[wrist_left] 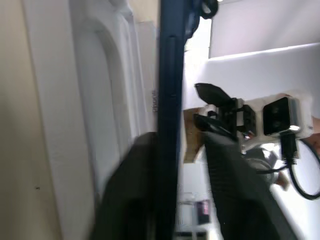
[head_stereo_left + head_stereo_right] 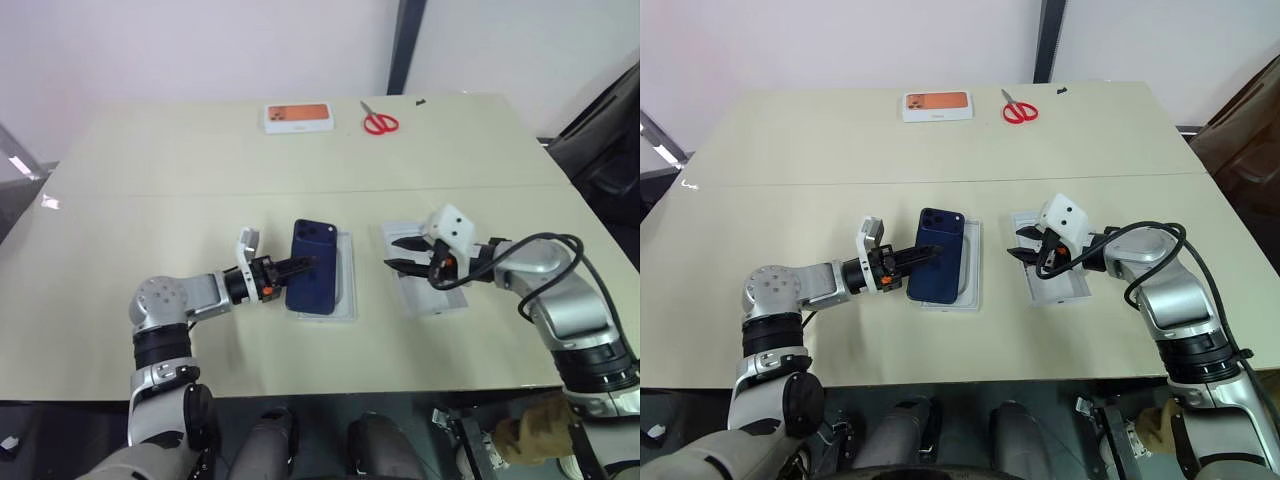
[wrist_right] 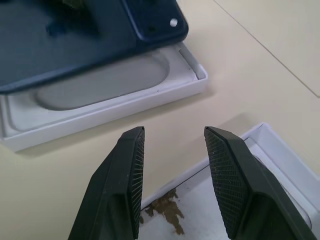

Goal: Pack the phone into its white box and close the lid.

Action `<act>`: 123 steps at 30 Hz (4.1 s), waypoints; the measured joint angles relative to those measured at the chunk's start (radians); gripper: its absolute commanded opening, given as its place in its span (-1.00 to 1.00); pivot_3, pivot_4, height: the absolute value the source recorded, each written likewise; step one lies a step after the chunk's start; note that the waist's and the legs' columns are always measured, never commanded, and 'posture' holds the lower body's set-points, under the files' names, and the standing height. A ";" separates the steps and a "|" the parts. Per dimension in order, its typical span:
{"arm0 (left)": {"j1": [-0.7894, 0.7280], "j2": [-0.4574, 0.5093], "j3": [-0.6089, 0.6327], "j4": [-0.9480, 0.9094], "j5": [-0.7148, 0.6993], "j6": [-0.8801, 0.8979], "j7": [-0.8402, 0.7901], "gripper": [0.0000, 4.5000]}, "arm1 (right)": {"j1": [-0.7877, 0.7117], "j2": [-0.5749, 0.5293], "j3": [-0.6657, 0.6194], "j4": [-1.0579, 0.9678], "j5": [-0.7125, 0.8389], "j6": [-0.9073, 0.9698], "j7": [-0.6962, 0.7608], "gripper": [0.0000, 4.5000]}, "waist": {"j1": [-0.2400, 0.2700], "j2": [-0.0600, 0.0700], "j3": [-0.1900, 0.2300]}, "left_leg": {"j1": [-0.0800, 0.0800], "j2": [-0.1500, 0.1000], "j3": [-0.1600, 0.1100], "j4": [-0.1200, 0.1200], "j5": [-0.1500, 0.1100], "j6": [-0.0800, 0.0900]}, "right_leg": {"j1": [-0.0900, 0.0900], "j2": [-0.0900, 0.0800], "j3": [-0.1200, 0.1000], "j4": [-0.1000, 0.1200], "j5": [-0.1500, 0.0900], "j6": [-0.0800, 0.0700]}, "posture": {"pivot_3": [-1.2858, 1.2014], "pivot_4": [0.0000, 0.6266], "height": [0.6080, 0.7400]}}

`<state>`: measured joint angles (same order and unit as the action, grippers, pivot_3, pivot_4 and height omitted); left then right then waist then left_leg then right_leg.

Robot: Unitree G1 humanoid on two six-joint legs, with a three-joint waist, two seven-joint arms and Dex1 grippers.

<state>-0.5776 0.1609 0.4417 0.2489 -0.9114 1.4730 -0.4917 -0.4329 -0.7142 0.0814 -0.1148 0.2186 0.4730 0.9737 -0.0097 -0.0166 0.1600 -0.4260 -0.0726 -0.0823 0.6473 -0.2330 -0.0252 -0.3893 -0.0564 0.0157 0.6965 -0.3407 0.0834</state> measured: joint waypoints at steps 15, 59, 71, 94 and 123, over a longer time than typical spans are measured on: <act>-0.056 0.040 -0.083 -0.047 0.009 0.067 0.044 0.39 | -0.028 0.078 0.072 0.040 -0.036 -0.032 -0.027 -0.13 | -0.003 0.000 0.000 | 0.000 0.000 0.000 0.000 0.000 0.000 | 0.000 0.000 0.000 0.000 0.000 0.000 | 0.03 -0.52 1.00; -0.098 0.185 -0.618 0.053 0.487 -0.585 -0.370 -0.98 | -0.054 0.117 0.140 0.209 -0.213 -0.144 -0.103 -1.00 | 0.019 0.001 0.000 | 0.000 -0.001 0.000 0.002 -0.002 0.004 | 0.002 -0.001 0.000 -0.002 0.000 0.000 | 0.03 -0.52 1.00; -0.257 0.017 -0.641 0.357 0.601 -0.766 -0.431 -0.98 | -0.043 0.003 0.091 0.275 -0.226 -0.216 -0.064 -1.00 | 0.023 0.001 0.000 | 0.000 -0.003 0.000 0.003 -0.002 0.004 | 0.005 -0.002 -0.002 -0.003 0.000 0.001 | 0.03 -0.52 1.00; -0.246 0.041 -0.601 0.312 0.629 -0.777 -0.492 -0.63 | -0.021 -0.041 -0.047 0.142 -0.124 -0.043 -0.057 -0.76 | 0.007 0.001 0.000 | 0.000 -0.002 0.000 0.001 -0.002 0.004 | 0.001 -0.001 0.000 -0.002 0.000 0.001 | 0.03 -0.52 1.00; 0.098 0.348 -0.494 -0.104 0.486 -1.267 -0.891 1.00 | -0.092 -0.096 -0.076 -0.322 0.153 1.093 -0.309 0.99 | -0.002 0.002 0.000 | -0.001 -0.001 0.000 -0.001 -0.006 0.012 | 0.002 -0.003 -0.001 -0.006 0.000 0.001 | 0.03 -0.52 1.00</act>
<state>-0.4794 0.5094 -0.0528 0.1449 -0.4259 0.2060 -1.3830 -0.5248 -0.8101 0.0058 -0.4367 0.3718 1.5661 0.6645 -0.0121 -0.0146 0.1602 -0.4267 -0.0739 -0.0822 0.6463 -0.2395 -0.0133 -0.3871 -0.0591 0.0152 0.6905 -0.3408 0.0841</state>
